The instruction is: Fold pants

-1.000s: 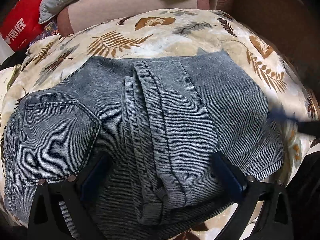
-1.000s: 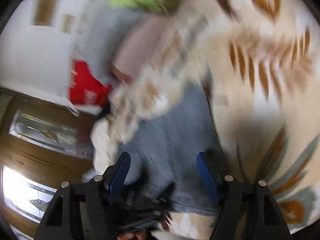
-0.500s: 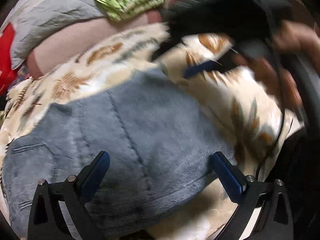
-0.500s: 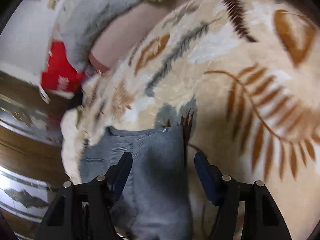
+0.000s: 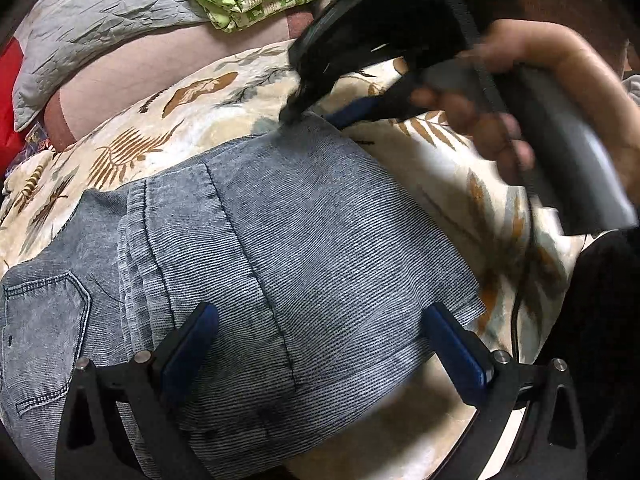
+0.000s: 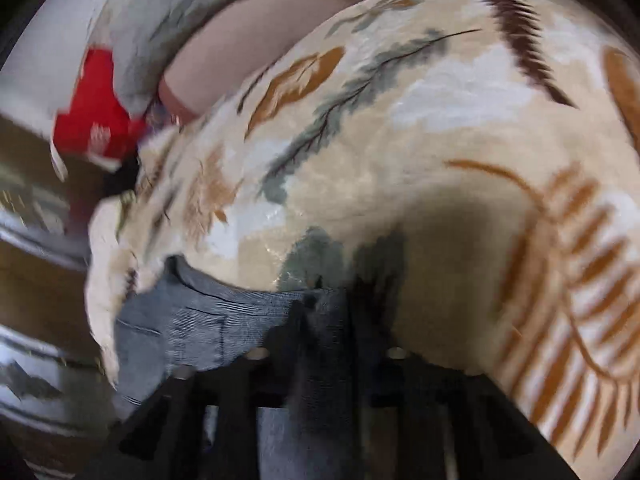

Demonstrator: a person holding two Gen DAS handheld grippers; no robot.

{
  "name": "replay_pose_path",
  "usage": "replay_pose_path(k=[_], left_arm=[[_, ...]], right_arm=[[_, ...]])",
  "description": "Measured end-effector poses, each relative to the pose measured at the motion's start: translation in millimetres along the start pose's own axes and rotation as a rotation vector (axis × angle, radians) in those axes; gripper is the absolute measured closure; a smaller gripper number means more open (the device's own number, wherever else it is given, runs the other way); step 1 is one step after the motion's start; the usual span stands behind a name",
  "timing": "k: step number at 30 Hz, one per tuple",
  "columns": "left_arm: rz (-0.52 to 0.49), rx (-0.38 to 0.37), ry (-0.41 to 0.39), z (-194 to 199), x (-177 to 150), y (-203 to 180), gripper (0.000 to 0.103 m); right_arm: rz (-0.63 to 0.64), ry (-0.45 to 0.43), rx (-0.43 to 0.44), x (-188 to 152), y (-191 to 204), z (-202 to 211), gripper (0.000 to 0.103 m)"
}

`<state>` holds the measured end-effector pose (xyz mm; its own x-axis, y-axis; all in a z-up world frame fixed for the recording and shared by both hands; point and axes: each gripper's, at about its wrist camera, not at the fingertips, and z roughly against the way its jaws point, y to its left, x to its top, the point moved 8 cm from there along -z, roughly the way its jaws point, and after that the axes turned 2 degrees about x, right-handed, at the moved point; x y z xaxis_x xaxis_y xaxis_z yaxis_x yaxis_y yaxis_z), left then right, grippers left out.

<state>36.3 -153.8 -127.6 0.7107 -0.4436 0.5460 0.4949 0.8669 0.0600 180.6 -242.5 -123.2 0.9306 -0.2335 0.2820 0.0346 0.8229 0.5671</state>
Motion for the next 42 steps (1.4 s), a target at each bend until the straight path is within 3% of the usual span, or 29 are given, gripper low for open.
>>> replay_pose_path(k=[1, 4, 7, 9, 11, 12, 13, 14, 15, 18, 21, 22, 24, 25, 27, 29, 32, 34, 36, 39, 42], left_arm=[[0.009, -0.016, 0.001, 3, 1, 1, 0.001], [0.05, -0.055, -0.064, 29, 6, 6, 0.001], [0.094, -0.018, -0.144, 60, 5, 28, 0.001], [0.146, 0.018, -0.147, 65, 0, 48, 0.001], [0.204, 0.069, -0.101, 57, -7, 69, 0.001], [0.229, 0.087, -0.057, 48, -12, 77, 0.001], [0.227, 0.086, 0.017, 33, -18, 79, 0.001], [0.2, 0.089, 0.095, 19, -26, 78, 0.001], [0.187, 0.093, 0.111, 15, -28, 77, 0.001], [0.208, 0.087, 0.01, 37, -15, 75, 0.001], [0.2, 0.103, -0.063, 47, 0, 75, 0.001], [0.192, 0.11, -0.033, 40, -1, 75, 0.001], [0.175, 0.118, 0.058, 13, -10, 78, 0.001], [0.17, 0.131, 0.104, 0, -18, 81, 0.0], [0.213, 0.103, 0.058, 2, -18, 85, 0.0], [0.198, 0.108, 0.057, 1, -15, 86, 0.0], [0.206, 0.089, 0.056, -1, -12, 90, 0.0], [0.217, 0.082, 0.059, -2, -10, 92, 0.0], [0.245, 0.09, 0.053, 6, -12, 98, 0.0], [0.305, 0.063, -0.009, 24, -2, 103, 0.0], [0.248, 0.047, 0.006, 22, 0, 91, 0.0]], right_arm=[[-0.003, -0.028, 0.006, -2, 0, 12, 0.044], [-0.024, -0.072, 0.09, -20, 7, 52, 0.043], [-0.052, -0.069, 0.213, -52, 19, 79, 0.043], [-0.11, -0.035, 0.286, -79, 20, 81, 0.043], [-0.176, 0.009, 0.325, -101, 14, 69, 0.043], [-0.204, 0.085, 0.283, -122, 5, 50, 0.043], [-0.205, 0.127, 0.257, -134, 0, 39, 0.048], [-0.205, 0.091, 0.263, -135, -2, 41, 0.048], [-0.218, 0.098, 0.264, -134, -1, 46, 0.049], [-0.158, 0.049, 0.223, -118, 12, 71, 0.047], [-0.115, 0.048, 0.3, -114, 32, 77, 0.041], [-0.116, 0.06, 0.295, -117, 30, 67, 0.035], [-0.143, 0.162, 0.209, -138, 11, 34, 0.039], [-0.141, 0.125, 0.225, -136, 9, 38, 0.04], [-0.152, 0.143, 0.226, -130, 12, 50, 0.04], [-0.112, 0.098, 0.205, -119, 19, 65, 0.04], [-0.078, 0.099, 0.28, -114, 37, 68, 0.039], [-0.086, 0.202, 0.21, -141, 21, 43, 0.042], [-0.079, 0.176, 0.236, -148, 14, 42, 0.045], [-0.084, 0.205, 0.227, -149, 11, 49, 0.045], [-0.031, 0.234, 0.184, -153, 13, 54, 0.045]])
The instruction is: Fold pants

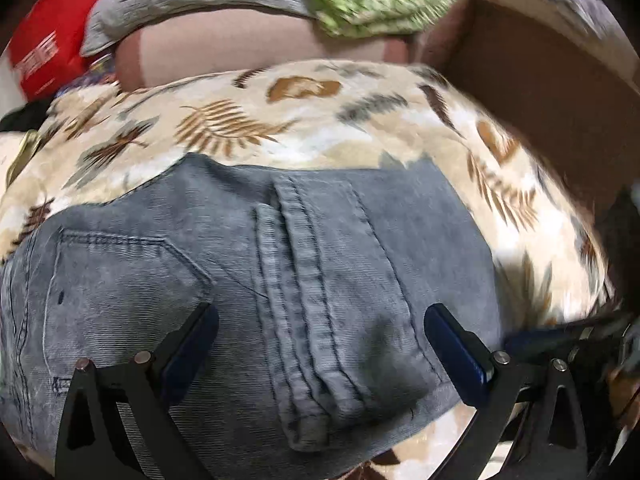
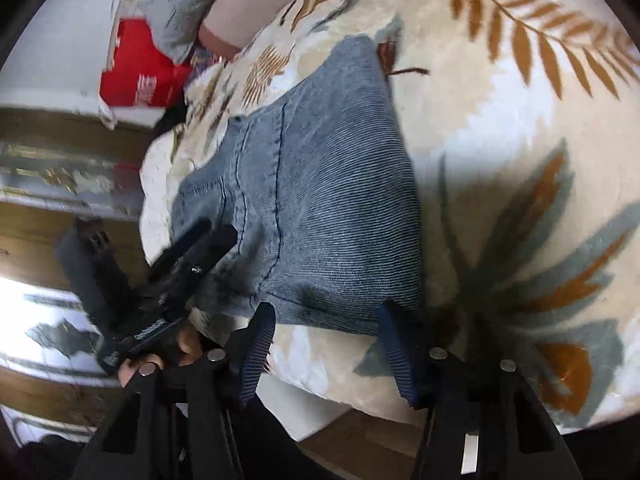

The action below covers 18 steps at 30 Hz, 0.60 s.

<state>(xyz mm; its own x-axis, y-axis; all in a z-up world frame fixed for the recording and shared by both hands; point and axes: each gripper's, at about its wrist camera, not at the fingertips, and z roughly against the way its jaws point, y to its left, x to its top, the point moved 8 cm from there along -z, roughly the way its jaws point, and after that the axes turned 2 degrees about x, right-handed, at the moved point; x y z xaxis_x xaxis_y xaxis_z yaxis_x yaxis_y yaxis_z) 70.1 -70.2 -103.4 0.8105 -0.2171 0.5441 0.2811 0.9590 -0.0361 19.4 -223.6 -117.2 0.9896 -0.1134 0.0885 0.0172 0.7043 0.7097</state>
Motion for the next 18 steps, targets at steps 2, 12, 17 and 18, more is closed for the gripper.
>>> replay_pose_path(k=[2, 12, 17, 18], left_arm=[[-0.074, 0.059, 0.079, -19, -17, -5, 0.0], [-0.065, 0.066, 0.026, -22, -20, -6, 0.0], [-0.037, 0.031, 0.014, -16, -20, -2, 0.0], [-0.025, 0.021, 0.013, -11, -20, 0, 0.0]], right_arm=[[0.018, -0.032, -0.001, 11, 14, 7, 0.045], [-0.036, -0.156, -0.014, 119, 6, -13, 0.038], [-0.077, -0.197, -0.011, 120, 4, -8, 0.04], [-0.058, -0.2, -0.023, 117, 10, -4, 0.04]])
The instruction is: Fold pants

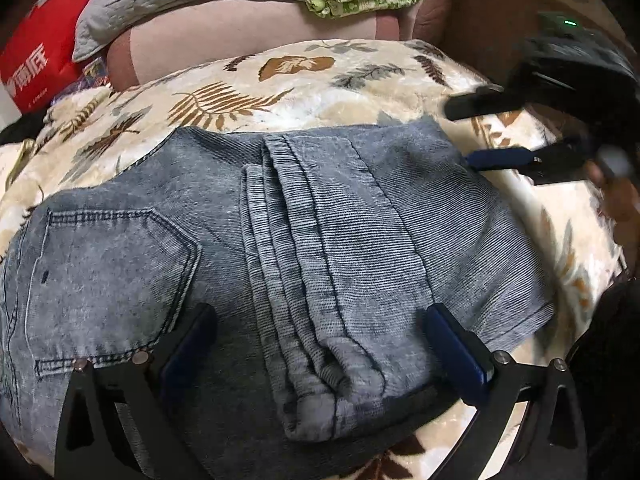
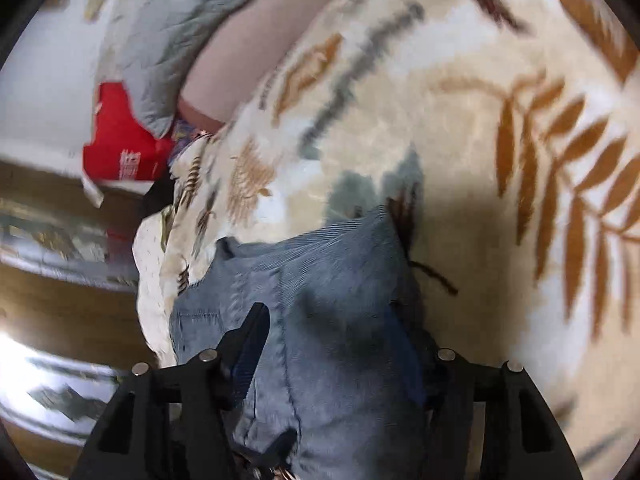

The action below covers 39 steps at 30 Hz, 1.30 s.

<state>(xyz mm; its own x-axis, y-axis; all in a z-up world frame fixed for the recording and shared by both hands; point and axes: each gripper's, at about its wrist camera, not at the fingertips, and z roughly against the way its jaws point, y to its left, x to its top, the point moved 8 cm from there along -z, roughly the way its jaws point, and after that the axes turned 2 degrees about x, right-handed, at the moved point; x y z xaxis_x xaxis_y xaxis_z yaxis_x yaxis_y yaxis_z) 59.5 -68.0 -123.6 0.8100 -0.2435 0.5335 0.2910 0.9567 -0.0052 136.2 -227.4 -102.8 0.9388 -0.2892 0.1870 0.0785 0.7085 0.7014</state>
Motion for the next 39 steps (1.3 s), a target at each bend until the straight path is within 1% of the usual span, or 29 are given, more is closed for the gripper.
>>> replay_pose_path(k=[3, 5, 7, 8, 10, 11, 12, 15, 17, 18, 19, 21, 23, 24, 25, 27, 29, 31, 32, 33, 34, 35, 36, 37, 38, 39], left_arm=[[0.048, -0.05, -0.058, 26, 2, 14, 0.0], [0.11, -0.05, -0.085, 42, 2, 36, 0.0], [0.251, -0.016, -0.132, 60, 3, 80, 0.0], [0.303, -0.003, -0.142, 64, 2, 95, 0.0], [0.434, 0.019, -0.162, 73, -1, 136, 0.0], [0.467, 0.034, -0.164, 74, -3, 148, 0.0], [0.485, 0.048, -0.165, 75, -5, 156, 0.0], [0.501, 0.071, -0.175, 76, -12, 169, 0.0], [0.492, 0.055, -0.17, 72, -16, 167, 0.0], [0.482, 0.05, -0.165, 70, -18, 165, 0.0], [0.465, 0.051, -0.162, 68, -19, 162, 0.0], [0.446, 0.055, -0.167, 67, -20, 160, 0.0], [0.441, 0.052, -0.172, 67, -19, 161, 0.0], [0.445, 0.05, -0.174, 66, -19, 161, 0.0], [0.452, 0.05, -0.175, 66, -19, 163, 0.0], [0.46, 0.049, -0.176, 66, -19, 165, 0.0], [0.467, 0.052, -0.178, 67, -18, 165, 0.0], [0.464, 0.051, -0.185, 69, -14, 163, 0.0], [0.453, 0.049, -0.185, 70, -11, 159, 0.0], [0.441, 0.046, -0.183, 71, -9, 155, 0.0], [0.416, 0.041, -0.181, 71, -6, 148, 0.0], [0.402, 0.041, -0.179, 71, -4, 143, 0.0], [0.384, 0.041, -0.176, 71, -1, 138, 0.0], [0.369, 0.041, -0.171, 70, 3, 131, 0.0], [0.358, 0.041, -0.165, 69, 7, 125, 0.0], [0.344, 0.039, -0.161, 68, 11, 118, 0.0]], right_arm=[[0.046, -0.003, 0.012, -23, 17, 20, 0.039], [0.106, -0.014, -0.05, -43, 23, 30, 0.039], [0.193, -0.016, -0.106, -64, 30, 34, 0.039], [0.237, -0.007, -0.122, -72, 36, 32, 0.039], [0.347, 0.023, -0.135, -95, 56, 20, 0.039], [0.403, 0.033, -0.14, -104, 63, 17, 0.039], [0.498, 0.052, -0.157, -117, 77, 7, 0.039], [0.656, 0.089, -0.209, -143, 101, -18, 0.041], [0.721, 0.097, -0.235, -152, 108, -32, 0.048], [0.746, 0.107, -0.264, -155, 106, -41, 0.053], [0.751, 0.114, -0.272, -154, 105, -50, 0.061], [0.76, 0.124, -0.292, -155, 100, -63, 0.067], [0.74, 0.12, -0.272, -153, 98, -64, 0.079], [0.725, 0.113, -0.254, -150, 99, -62, 0.09], [0.704, 0.104, -0.238, -147, 100, -56, 0.091], [0.681, 0.084, -0.192, -143, 108, -46, 0.091], [0.678, 0.089, -0.165, -144, 112, -44, 0.091], [0.674, 0.136, -0.135, -156, 107, -56, 0.09], [0.682, 0.169, -0.134, -165, 98, -67, 0.089], [0.689, 0.153, -0.121, -168, 94, -69, 0.087], [0.671, 0.129, -0.089, -165, 92, -68, 0.086], [0.624, 0.134, -0.057, -162, 90, -65, 0.086], [0.584, 0.138, -0.025, -160, 89, -61, 0.083], [0.564, 0.142, -0.002, -159, 89, -58, 0.077], [0.561, 0.143, 0.006, -160, 89, -56, 0.075], [0.564, 0.142, 0.012, -162, 91, -52, 0.067]])
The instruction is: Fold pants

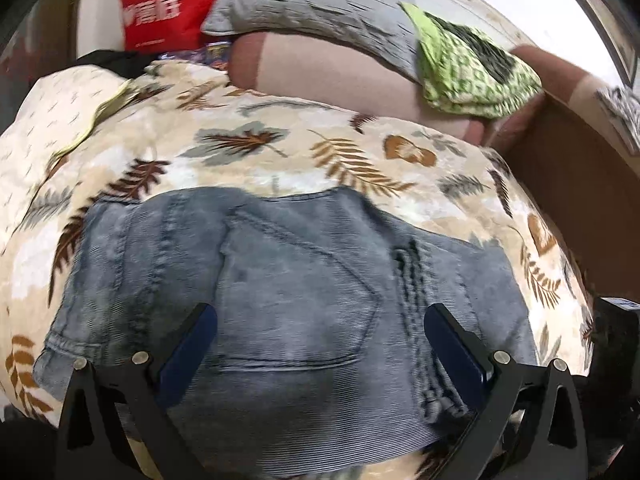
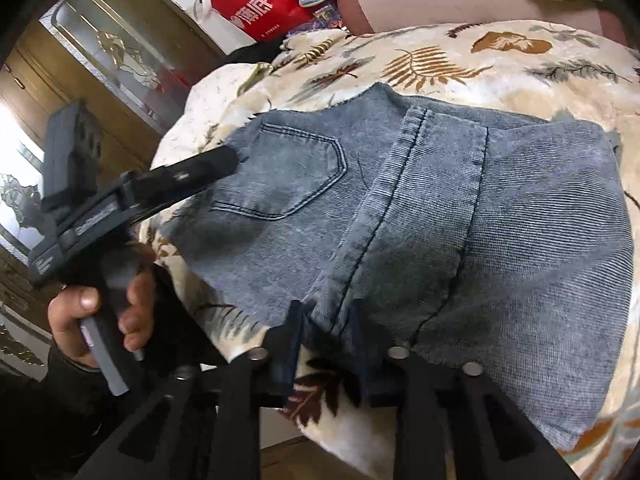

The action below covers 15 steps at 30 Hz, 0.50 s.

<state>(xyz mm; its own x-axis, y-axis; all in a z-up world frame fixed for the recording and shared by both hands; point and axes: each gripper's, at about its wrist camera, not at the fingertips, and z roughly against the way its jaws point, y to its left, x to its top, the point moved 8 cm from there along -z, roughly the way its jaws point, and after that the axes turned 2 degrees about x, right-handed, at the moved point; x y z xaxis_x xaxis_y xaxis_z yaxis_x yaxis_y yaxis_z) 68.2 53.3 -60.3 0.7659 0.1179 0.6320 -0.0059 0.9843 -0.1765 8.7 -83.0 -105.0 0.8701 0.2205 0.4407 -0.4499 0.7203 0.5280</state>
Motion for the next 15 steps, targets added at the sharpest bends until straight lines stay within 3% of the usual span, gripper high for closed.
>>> replay_pose_path(k=[1, 3, 5, 9, 11, 13, 15], left_arm=[[-0.024, -0.001, 0.006, -2, 1, -10, 0.0], [-0.058, 0.012, 0.013, -5, 0, -23, 0.0], [-0.081, 0.02, 0.033, -10, -2, -36, 0.0], [-0.102, 0.031, 0.067, -18, -10, -51, 0.0], [-0.119, 0.044, 0.075, -20, -13, -56, 0.0], [-0.134, 0.053, 0.09, -22, -16, -62, 0.0], [-0.147, 0.058, 0.096, -23, -18, -66, 0.0]], right_arm=[[-0.003, -0.006, 0.015, -2, 4, 7, 0.052], [-0.029, -0.061, 0.032, -2, 4, 29, 0.039], [-0.061, -0.114, 0.018, -1, -4, 46, 0.039], [-0.159, -0.206, -0.098, 3, -45, 77, 0.039], [-0.212, -0.186, -0.137, -2, -65, 75, 0.039], [-0.261, -0.072, -0.147, -18, -83, 50, 0.038], [-0.232, -0.094, -0.153, -15, -80, 51, 0.038]])
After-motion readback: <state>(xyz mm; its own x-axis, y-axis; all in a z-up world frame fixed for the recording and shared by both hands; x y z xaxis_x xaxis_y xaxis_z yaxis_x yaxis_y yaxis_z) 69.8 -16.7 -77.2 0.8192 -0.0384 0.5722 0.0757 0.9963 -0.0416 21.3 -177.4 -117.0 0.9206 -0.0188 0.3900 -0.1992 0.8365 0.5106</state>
